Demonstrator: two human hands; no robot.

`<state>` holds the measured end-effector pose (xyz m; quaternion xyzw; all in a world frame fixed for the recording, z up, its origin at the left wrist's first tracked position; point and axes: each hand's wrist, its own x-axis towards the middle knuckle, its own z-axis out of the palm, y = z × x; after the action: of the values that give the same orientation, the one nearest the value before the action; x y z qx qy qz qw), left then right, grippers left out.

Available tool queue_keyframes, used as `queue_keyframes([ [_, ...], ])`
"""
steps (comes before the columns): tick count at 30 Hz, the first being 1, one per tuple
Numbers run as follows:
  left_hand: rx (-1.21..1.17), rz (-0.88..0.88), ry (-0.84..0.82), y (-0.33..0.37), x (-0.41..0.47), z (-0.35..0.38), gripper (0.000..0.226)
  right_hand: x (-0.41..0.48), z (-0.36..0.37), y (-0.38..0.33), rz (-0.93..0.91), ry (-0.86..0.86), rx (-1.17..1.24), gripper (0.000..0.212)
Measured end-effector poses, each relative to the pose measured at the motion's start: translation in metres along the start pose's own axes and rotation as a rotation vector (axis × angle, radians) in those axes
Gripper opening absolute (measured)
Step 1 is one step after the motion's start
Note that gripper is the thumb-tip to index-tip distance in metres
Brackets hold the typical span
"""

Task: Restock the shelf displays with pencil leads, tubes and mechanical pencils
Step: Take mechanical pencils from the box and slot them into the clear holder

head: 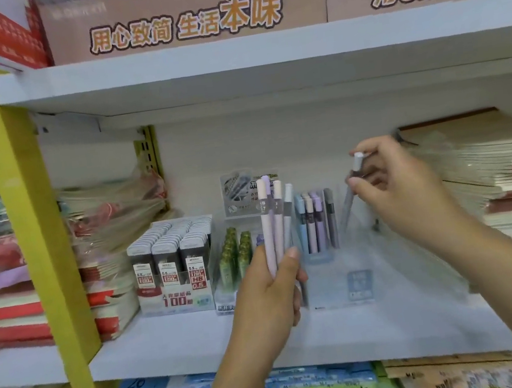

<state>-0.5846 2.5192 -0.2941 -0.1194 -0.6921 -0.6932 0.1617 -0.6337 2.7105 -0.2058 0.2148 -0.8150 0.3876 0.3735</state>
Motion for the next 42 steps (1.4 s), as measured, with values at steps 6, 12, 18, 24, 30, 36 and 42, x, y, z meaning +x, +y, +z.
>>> queue_keyframes([
  [6,0.004,-0.053,-0.015,-0.011,0.003,0.003,0.032,0.002,0.022,0.024,-0.085,-0.047,-0.152,0.038],
  [12,0.030,-0.052,-0.001,-0.020,0.007,0.006,0.033,0.001,0.038,0.039,-0.086,-0.097,-0.225,0.036],
  [18,0.072,-0.067,0.003,-0.028,0.009,0.006,0.037,0.009,0.041,0.039,-0.072,-0.134,-0.303,0.028],
  [24,0.063,-0.088,-0.011,-0.028,0.007,0.006,0.041,0.026,0.042,0.035,-0.145,-0.105,-0.469,0.024],
  [30,0.023,-0.106,0.003,-0.028,0.006,0.004,0.040,0.028,0.047,0.048,0.028,-0.196,-0.452,0.029],
  [36,-0.077,-0.109,-0.069,-0.021,0.004,0.001,0.032,-0.006,0.033,0.024,0.023,0.098,-0.058,0.025],
  [42,-0.123,-0.089,-0.129,-0.015,0.002,0.003,0.034,-0.033,0.040,-0.017,0.159,-0.239,0.393,0.021],
])
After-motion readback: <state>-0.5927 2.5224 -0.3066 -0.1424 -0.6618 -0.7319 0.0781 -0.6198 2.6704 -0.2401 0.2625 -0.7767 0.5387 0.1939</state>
